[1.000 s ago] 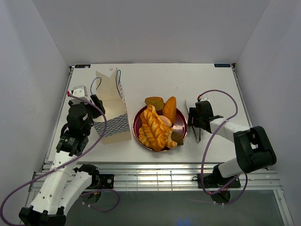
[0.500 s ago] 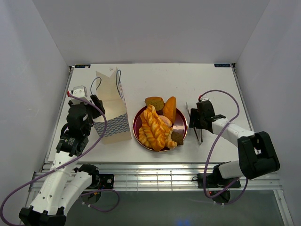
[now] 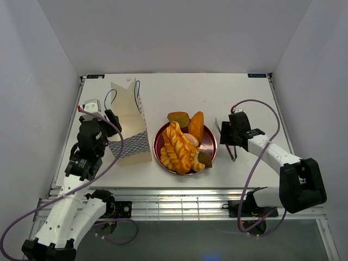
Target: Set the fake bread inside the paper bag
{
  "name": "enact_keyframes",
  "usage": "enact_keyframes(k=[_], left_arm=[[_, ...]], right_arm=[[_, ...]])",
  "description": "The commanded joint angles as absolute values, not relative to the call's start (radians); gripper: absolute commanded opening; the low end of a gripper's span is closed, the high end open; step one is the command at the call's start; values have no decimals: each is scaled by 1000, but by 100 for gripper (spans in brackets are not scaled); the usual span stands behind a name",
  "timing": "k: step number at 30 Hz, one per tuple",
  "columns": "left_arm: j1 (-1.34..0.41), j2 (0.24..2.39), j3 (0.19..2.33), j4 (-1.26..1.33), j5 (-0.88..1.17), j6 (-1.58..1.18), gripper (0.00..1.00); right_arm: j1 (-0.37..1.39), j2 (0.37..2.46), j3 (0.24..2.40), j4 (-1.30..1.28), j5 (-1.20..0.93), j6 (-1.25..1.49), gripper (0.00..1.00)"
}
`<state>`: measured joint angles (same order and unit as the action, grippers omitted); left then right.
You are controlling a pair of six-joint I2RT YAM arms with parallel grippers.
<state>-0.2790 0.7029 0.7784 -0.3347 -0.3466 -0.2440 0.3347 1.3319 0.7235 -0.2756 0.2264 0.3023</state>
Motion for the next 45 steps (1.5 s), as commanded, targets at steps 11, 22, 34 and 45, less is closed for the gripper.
enact_keyframes(k=[11, 22, 34, 45], left_arm=[[-284, 701, 767, -342, -342, -233, 76], [-284, 693, 764, -339, -357, -236, 76], [-284, 695, 756, -333, -367, -236, 76], [-284, 704, 755, -333, -382, -232, 75]], right_arm=[[339, 1232, 916, -468, 232, 230, 66], [342, 1138, 1022, -612, 112, 169, 64], [383, 1083, 1066, -661, -26, 163, 61], [465, 1114, 1106, -643, -32, 206, 59]])
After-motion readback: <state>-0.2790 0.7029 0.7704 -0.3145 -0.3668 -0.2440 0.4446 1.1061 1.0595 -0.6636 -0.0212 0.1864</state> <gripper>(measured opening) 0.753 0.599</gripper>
